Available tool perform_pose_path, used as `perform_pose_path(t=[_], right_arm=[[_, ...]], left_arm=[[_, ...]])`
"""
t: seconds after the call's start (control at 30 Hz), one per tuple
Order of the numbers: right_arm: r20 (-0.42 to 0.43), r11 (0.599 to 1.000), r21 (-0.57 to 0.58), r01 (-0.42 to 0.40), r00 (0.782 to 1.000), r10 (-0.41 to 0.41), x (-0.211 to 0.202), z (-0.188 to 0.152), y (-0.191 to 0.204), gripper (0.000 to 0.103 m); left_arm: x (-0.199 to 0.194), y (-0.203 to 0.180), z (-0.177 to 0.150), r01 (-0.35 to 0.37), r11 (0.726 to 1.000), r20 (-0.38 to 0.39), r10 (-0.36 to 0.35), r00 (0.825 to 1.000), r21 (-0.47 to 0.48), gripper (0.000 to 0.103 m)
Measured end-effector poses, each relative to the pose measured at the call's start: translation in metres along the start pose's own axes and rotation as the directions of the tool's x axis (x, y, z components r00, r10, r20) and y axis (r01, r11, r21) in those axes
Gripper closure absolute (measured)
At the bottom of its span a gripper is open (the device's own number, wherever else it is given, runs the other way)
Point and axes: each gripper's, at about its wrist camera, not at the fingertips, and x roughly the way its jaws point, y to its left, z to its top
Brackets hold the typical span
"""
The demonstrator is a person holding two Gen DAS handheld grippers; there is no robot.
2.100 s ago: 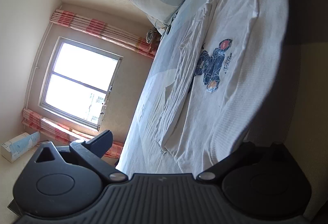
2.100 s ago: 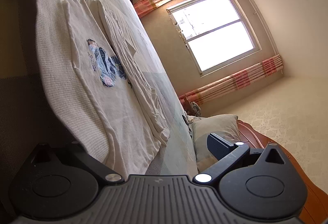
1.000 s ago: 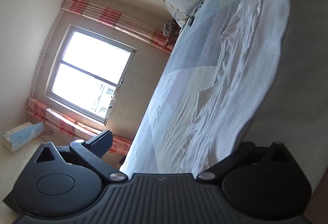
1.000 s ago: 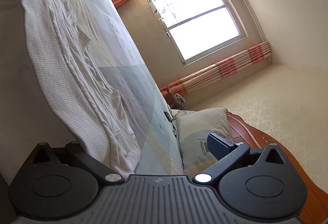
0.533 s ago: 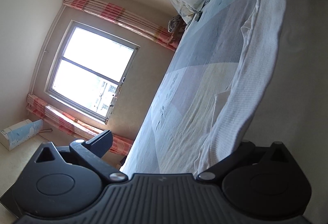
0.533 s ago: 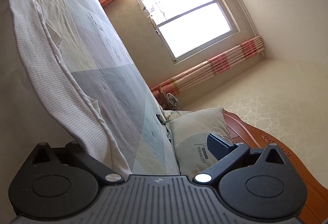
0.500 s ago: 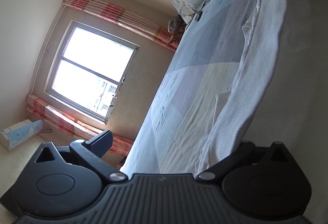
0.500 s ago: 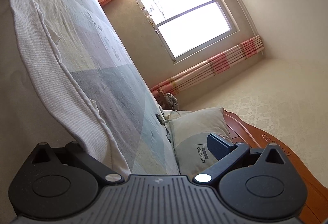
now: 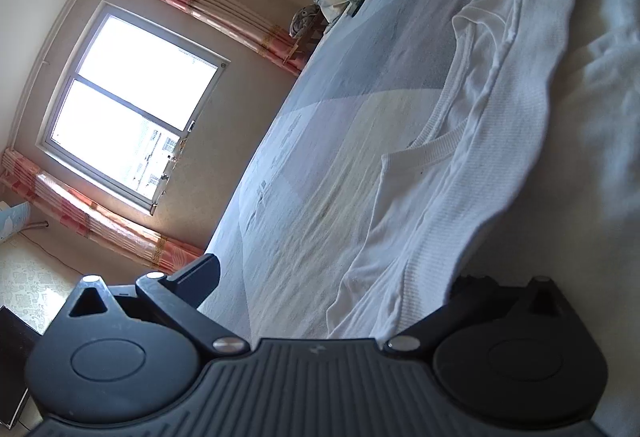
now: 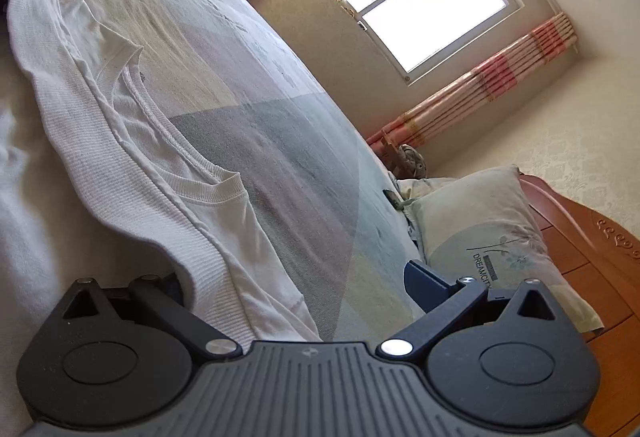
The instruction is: Fold clothes
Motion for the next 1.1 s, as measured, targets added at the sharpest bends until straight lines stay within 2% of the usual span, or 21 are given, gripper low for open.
perform_pose_path(t=[0.07, 0.2, 0.4, 0.47, 0.57, 0.73, 0.8, 0.83, 0.9, 0.97, 1.03, 1.07, 1.1], right_arm=[[-0.003, 0.997, 0.049, -0.066, 0.998, 0.066, -0.012, -0.005, -0.009, 0.000], [-0.016, 0.989, 0.103, -0.110, 0.994, 0.112, -0.014, -0.016, -0.021, 0.000], [0.011, 0.973, 0.174, -0.152, 0.988, 0.152, 0.019, 0.000, -0.054, 0.000], [0.025, 0.965, 0.200, -0.171, 0.985, 0.169, 0.036, 0.007, -0.065, 0.000], [0.038, 0.936, 0.264, -0.235, 0.972, 0.234, 0.059, 0.013, -0.083, 0.000], [0.077, 0.895, 0.369, -0.252, 0.968, 0.241, 0.046, 0.008, -0.106, 0.000], [0.109, 0.873, 0.391, -0.292, 0.956, 0.271, 0.030, 0.002, -0.109, 0.000], [0.128, 0.859, 0.399, -0.321, 0.947, 0.294, 0.022, -0.002, -0.109, 0.000], [0.172, 0.818, 0.407, -0.405, 0.914, 0.367, 0.006, -0.009, -0.104, 0.000], [0.212, 0.768, 0.404, -0.497, 0.867, 0.450, -0.003, -0.016, -0.095, 0.000], [0.242, 0.718, 0.392, -0.575, 0.818, 0.522, -0.010, -0.023, -0.082, 0.000], [0.234, 0.719, 0.387, -0.578, 0.815, 0.529, -0.010, -0.025, -0.076, 0.000], [0.219, 0.719, 0.389, -0.575, 0.816, 0.534, -0.007, -0.027, -0.070, 0.000]], left_arm=[[-0.008, 0.006, -0.003, 0.036, 0.999, 0.001, -0.036, 0.999, -0.020, 0.000], [-0.003, 0.025, -0.006, 0.095, 0.987, -0.021, -0.098, 0.995, -0.129, 0.000], [0.046, 0.064, 0.008, 0.191, 0.941, -0.011, -0.203, 0.979, -0.279, 0.000], [0.065, 0.075, 0.009, 0.238, 0.905, -0.020, -0.262, 0.965, -0.353, 0.000], [0.079, 0.095, 0.004, 0.288, 0.834, -0.007, -0.330, 0.944, -0.471, 0.000], [0.060, 0.129, -0.015, 0.296, 0.744, 0.087, -0.307, 0.948, -0.599, 0.000], [0.050, 0.139, -0.020, 0.308, 0.701, 0.120, -0.306, 0.945, -0.643, 0.001], [0.044, 0.141, -0.022, 0.344, 0.668, 0.155, -0.328, 0.932, -0.660, 0.001], [0.032, 0.139, -0.025, 0.454, 0.584, 0.249, -0.399, 0.883, -0.673, 0.000], [0.027, 0.127, -0.030, 0.546, 0.522, 0.316, -0.467, 0.826, -0.655, 0.000], [0.034, 0.107, -0.031, 0.591, 0.494, 0.324, -0.524, 0.788, -0.638, 0.000], [0.041, 0.098, -0.032, 0.593, 0.489, 0.309, -0.542, 0.781, -0.640, 0.000], [0.050, 0.088, -0.034, 0.580, 0.491, 0.282, -0.553, 0.784, -0.650, 0.000]])
